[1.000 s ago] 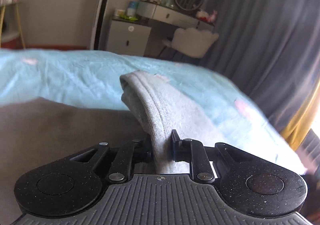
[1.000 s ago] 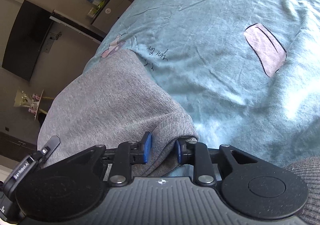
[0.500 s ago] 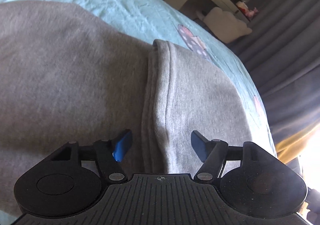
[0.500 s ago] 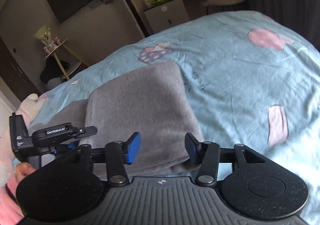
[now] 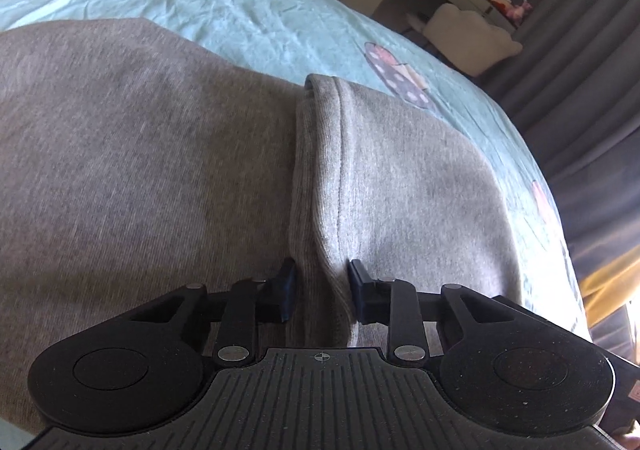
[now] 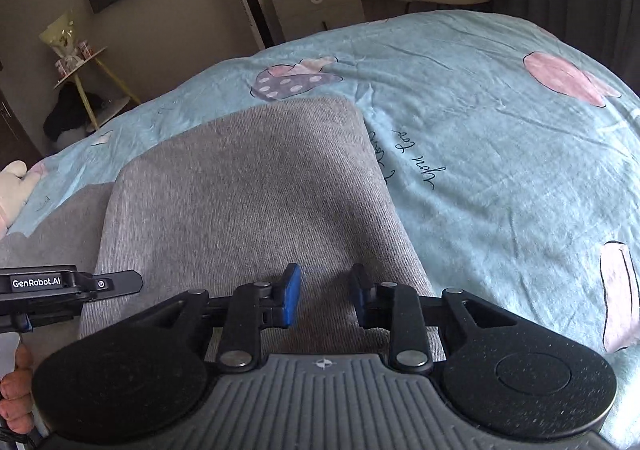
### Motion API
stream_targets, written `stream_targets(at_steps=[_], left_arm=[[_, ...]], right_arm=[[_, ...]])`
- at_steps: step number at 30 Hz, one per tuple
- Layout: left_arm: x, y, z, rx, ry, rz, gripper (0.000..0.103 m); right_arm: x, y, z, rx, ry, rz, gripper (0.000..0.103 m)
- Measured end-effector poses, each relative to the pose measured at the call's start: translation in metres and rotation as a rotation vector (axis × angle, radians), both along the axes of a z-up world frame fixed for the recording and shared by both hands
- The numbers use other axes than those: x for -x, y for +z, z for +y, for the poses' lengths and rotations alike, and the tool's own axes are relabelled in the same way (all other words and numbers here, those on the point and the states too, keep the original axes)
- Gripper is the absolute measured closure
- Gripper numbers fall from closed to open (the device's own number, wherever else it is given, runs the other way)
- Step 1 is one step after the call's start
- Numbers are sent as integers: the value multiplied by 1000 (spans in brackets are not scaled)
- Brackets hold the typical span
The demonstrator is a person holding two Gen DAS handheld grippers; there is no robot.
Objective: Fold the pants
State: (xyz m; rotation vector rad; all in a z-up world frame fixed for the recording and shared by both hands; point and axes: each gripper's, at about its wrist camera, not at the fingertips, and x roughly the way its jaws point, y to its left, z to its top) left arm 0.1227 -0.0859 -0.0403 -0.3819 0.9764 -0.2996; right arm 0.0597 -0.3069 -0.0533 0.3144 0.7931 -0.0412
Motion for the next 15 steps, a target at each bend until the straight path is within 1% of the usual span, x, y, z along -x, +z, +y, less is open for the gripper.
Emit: stream_targets(at_steps=[2, 3, 4, 6, 7, 8, 10, 11, 12, 13, 15], left_arm=[[0, 2, 1, 22, 7, -3, 78], [1, 3, 1, 29, 4, -8, 79], [1, 3, 0, 30, -1, -15, 79], [1, 1, 1, 43, -9, -23, 77], [-1, -2, 2, 56, -5, -14, 76], [-4, -5, 4, 74, 1, -4, 74], [-8, -9, 7, 107, 7, 8, 73], [-9, -9, 8, 115, 6, 8, 74], [-10, -9, 9, 123, 0, 9, 79], [-10, -8, 10, 131, -2, 9, 79], [-8, -5, 14, 149, -1, 1, 83]], right_arm=[[1, -1, 0, -4, -3, -5, 75], [1, -1, 0, -12, -5, -8, 73], [1, -1, -1, -23, -6, -12, 69], [-1, -2, -1, -33, -9, -18, 67], [-2, -2, 0, -30, -8, -18, 65], [-3, -2, 2, -22, -7, -19, 65], [-4, -2, 6, -1, -1, -20, 62], [-4, -1, 9, 14, 4, -19, 61], [-5, 0, 11, 29, 11, -17, 59], [-5, 1, 14, 49, 16, -17, 58], [-5, 4, 21, 93, 29, -14, 58]])
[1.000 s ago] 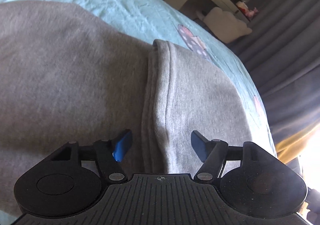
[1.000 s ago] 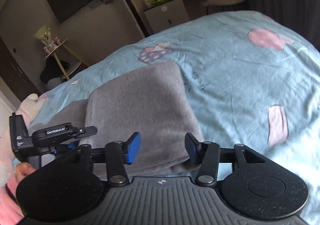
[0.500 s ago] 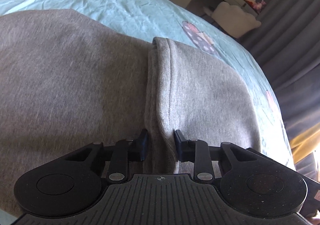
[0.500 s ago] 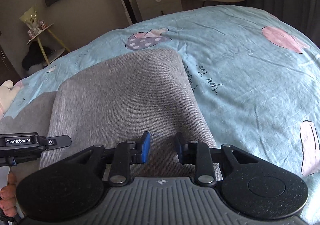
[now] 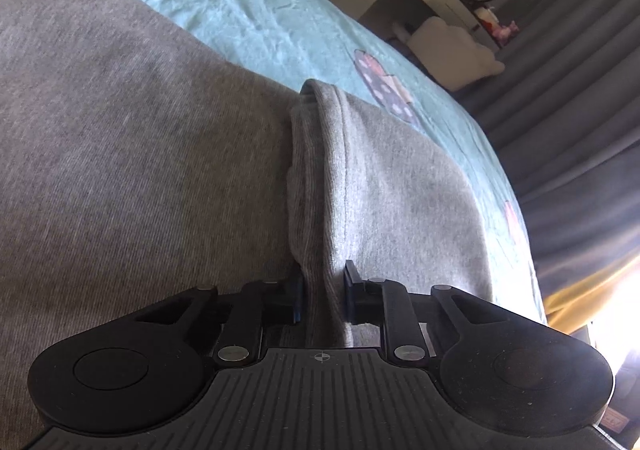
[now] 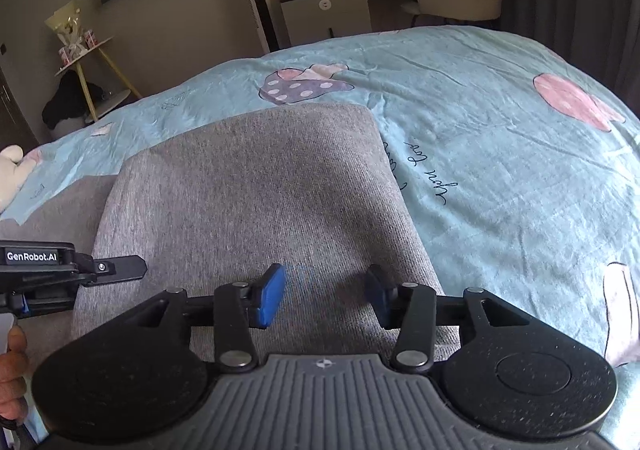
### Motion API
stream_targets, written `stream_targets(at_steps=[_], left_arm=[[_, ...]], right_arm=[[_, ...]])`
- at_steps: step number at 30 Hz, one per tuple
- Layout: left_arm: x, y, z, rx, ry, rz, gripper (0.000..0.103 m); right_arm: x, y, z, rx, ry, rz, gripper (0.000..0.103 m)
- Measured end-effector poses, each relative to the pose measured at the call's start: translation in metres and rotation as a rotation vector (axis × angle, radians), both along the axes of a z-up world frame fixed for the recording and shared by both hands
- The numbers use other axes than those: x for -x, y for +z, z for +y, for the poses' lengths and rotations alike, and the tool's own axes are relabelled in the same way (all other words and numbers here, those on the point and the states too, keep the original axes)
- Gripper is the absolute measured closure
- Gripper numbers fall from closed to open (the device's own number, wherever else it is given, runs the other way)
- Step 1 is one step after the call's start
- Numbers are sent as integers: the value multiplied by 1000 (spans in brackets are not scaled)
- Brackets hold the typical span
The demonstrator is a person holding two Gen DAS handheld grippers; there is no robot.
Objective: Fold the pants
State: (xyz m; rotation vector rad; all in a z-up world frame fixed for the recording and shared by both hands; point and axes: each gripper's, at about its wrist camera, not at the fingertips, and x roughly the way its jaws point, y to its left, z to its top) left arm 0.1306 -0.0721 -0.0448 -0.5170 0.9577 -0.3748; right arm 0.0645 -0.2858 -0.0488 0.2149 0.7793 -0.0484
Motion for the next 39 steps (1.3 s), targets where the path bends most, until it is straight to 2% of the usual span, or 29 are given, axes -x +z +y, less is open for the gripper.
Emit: stream_targets(at_steps=[4, 6, 8, 10, 11, 12, 14, 15, 17, 19, 22, 23, 24, 26, 30, 32, 34, 36, 39], left_arm=[[6, 20, 14, 36, 13, -67, 84], [10, 32, 24, 16, 39, -106, 84], [13, 39, 35, -27, 59, -125, 84], [16, 39, 43, -85, 37, -116, 82], [17, 36, 45, -114, 37, -107, 76], [19, 33, 45, -156, 57, -101, 72], [18, 26, 49, -225, 95, -84, 73], [18, 26, 53, -226, 114, -81, 68], [19, 27, 64, -191, 156, -81, 60], [24, 30, 72, -162, 172, -107, 50], [30, 31, 65, -149, 154, -146, 24], [31, 28, 60, -142, 155, -149, 10], [29, 22, 56, -151, 159, -132, 4], [22, 6, 45, -229, 167, -53, 5], [31, 7, 22, -411, 166, -140, 5], [40, 15, 25, -456, 210, -182, 5], [49, 29, 46, -387, 297, -203, 5], [59, 46, 82, -246, 426, -215, 5], [82, 64, 149, -90, 693, -192, 4]], right_arm=[[6, 18, 13, 44, 21, -44, 58], [6, 27, 18, 46, 14, -68, 58], [2, 34, 23, 45, 15, -84, 57], [-2, 33, 29, 60, 19, -86, 57], [-4, 31, 32, 68, 24, -80, 57], [-7, 26, 35, 77, 33, -62, 57], [-14, 10, 41, 101, 44, 3, 55], [-18, -1, 45, 120, 60, 41, 51], [-13, -11, 52, 187, 93, -4, 47], [-11, -10, 57, 210, 93, -5, 45], [-8, -12, 58, 207, 82, -15, 42], [-7, -12, 59, 209, 82, -21, 41], [-7, -13, 59, 208, 80, -26, 39], [-8, -15, 59, 205, 75, -34, 34], [-9, -17, 61, 212, 71, -45, 24], [-9, -17, 58, 197, 67, -47, 22], [-8, -17, 53, 165, 71, -51, 18], [-7, -16, 51, 149, 74, -54, 17], [-6, -15, 50, 124, 80, -59, 14]])
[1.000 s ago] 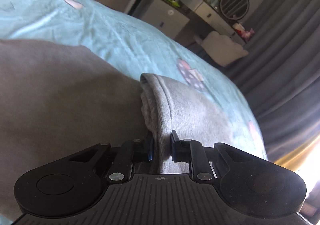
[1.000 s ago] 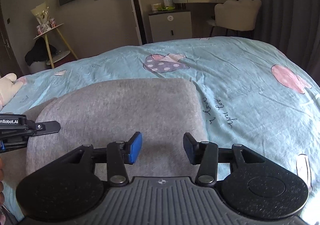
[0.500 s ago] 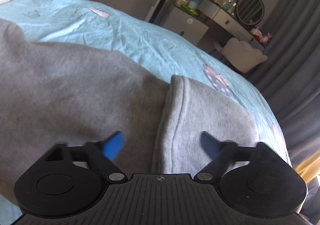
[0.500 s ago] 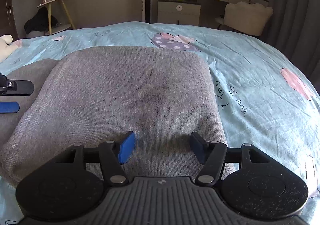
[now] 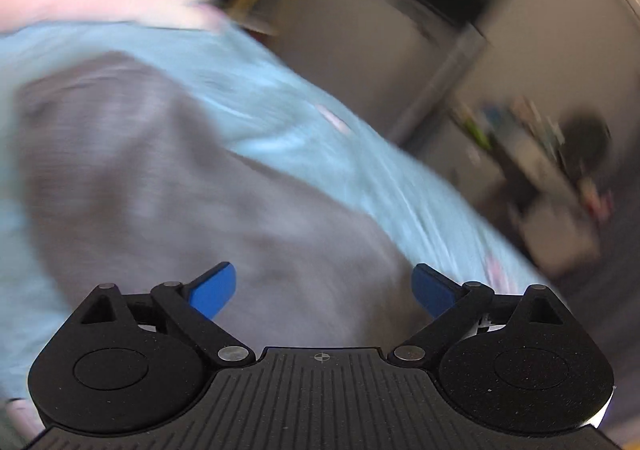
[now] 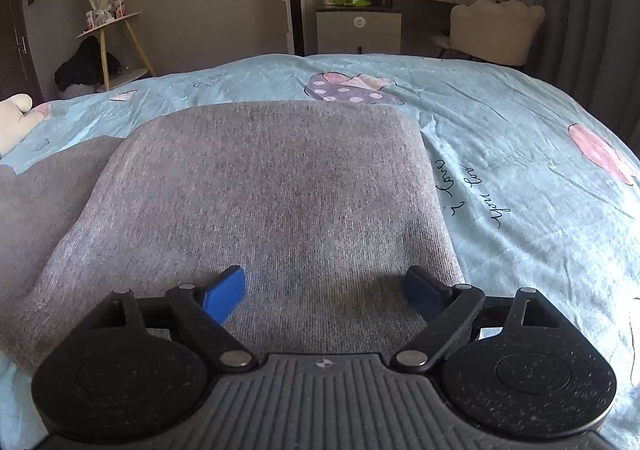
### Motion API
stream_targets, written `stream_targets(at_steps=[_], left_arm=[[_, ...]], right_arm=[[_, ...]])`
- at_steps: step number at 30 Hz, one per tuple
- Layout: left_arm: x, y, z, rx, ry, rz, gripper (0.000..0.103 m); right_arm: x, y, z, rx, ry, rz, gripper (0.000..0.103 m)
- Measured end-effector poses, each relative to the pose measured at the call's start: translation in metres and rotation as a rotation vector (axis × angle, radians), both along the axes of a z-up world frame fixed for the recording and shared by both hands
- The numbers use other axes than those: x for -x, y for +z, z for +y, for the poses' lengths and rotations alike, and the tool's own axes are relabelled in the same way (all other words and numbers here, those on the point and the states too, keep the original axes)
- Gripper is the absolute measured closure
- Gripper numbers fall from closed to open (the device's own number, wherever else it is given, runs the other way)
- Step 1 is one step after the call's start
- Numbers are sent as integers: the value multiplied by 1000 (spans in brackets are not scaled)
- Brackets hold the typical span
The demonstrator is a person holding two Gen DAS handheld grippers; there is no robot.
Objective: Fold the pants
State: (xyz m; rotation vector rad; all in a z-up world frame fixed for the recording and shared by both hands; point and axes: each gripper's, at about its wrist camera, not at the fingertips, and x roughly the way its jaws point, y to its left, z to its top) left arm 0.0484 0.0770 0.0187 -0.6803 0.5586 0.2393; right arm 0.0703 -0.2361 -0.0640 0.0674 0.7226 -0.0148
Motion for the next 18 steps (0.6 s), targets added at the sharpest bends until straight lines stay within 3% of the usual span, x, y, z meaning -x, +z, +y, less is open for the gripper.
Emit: stream_targets(at_steps=[3, 6, 8, 10, 11, 13, 18], left_arm=[[31, 8, 64, 37, 205, -32, 4], [52, -4, 120, 85, 316, -16, 4], [60, -22, 151, 173, 367, 3, 5], [57, -44, 176, 285, 359, 6, 11], [54, -54, 185, 333, 350, 13, 21], [48, -68, 197, 401, 315, -6, 24], [29, -80, 216, 421, 280, -65, 25]], right_arm=[[-1, 0, -2, -24, 1, -1, 11], [-3, 0, -1, -30, 13, -1, 8], [-5, -1, -1, -30, 23, -3, 6], [-7, -2, -1, -35, 29, -6, 6], [-7, -3, -2, -39, 30, -8, 6], [-8, -3, -3, -44, 31, -10, 6], [-10, -5, -3, -37, 36, -16, 5]])
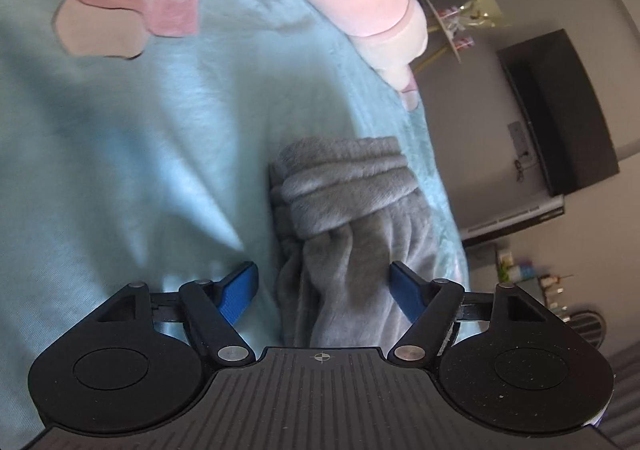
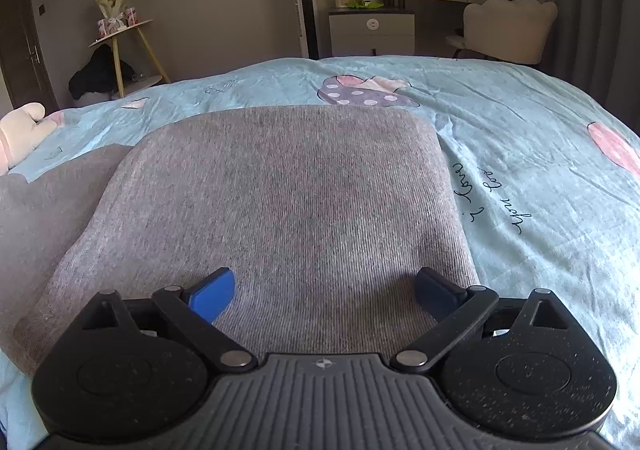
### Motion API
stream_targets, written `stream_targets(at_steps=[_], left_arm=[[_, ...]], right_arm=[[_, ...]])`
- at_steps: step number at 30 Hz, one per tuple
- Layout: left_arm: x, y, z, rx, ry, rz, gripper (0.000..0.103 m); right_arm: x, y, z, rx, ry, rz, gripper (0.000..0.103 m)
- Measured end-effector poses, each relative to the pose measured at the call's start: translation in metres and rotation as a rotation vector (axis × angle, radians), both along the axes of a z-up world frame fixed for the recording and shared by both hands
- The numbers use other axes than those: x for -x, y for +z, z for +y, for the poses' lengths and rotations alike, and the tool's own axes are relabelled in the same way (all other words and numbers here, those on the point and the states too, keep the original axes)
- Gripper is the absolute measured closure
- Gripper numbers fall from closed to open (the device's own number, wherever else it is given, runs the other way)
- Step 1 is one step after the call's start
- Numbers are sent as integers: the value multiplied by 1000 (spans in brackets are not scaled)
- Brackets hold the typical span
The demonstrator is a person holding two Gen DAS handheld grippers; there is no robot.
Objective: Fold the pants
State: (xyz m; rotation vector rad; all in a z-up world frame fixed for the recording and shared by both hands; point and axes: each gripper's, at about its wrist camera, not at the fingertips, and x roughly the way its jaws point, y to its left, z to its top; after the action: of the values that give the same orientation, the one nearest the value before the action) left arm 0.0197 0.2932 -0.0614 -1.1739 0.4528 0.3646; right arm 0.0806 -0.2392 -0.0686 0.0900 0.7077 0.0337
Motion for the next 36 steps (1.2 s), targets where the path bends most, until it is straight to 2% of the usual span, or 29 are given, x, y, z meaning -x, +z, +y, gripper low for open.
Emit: stream_targets(at_steps=[7, 11, 13, 15, 17, 21, 25, 28, 31, 33, 36], left_arm=[[-32, -9, 18, 46, -25, 5, 29], [-35, -9, 23, 61, -28, 49, 55], [-30, 0, 21, 34, -34, 46, 61], [-27, 17, 15, -27, -48, 24, 65], [-28, 41, 2, -138, -79, 24, 67], [-32, 91, -46, -394, -168, 8, 70], [-33, 127, -106, -557, -267, -50, 72], [-36, 144, -158, -649, -360, -98, 76], [-39, 147, -210, -692, -467, -153, 90], [-44, 138, -242, -692, -555, -166, 99], [-54, 114, -291, -733, -690, -116, 98]], right_arm=[[-3, -1, 0, 9, 6, -7, 5], [-3, 0, -2, -2, 5, -8, 6], [-2, 2, -5, -23, -2, -9, 10], [-2, 3, -10, -50, -16, -13, 14], [-1, 5, -14, -77, -30, -18, 17], [0, 7, -22, -114, -56, -25, 28], [1, 9, -32, -178, -83, -27, 40], [3, 10, -41, -228, -100, -31, 45], [3, 9, -47, -271, -112, -29, 47], [3, 9, -49, -286, -113, -30, 48], [3, 8, -51, -294, -109, -31, 48]])
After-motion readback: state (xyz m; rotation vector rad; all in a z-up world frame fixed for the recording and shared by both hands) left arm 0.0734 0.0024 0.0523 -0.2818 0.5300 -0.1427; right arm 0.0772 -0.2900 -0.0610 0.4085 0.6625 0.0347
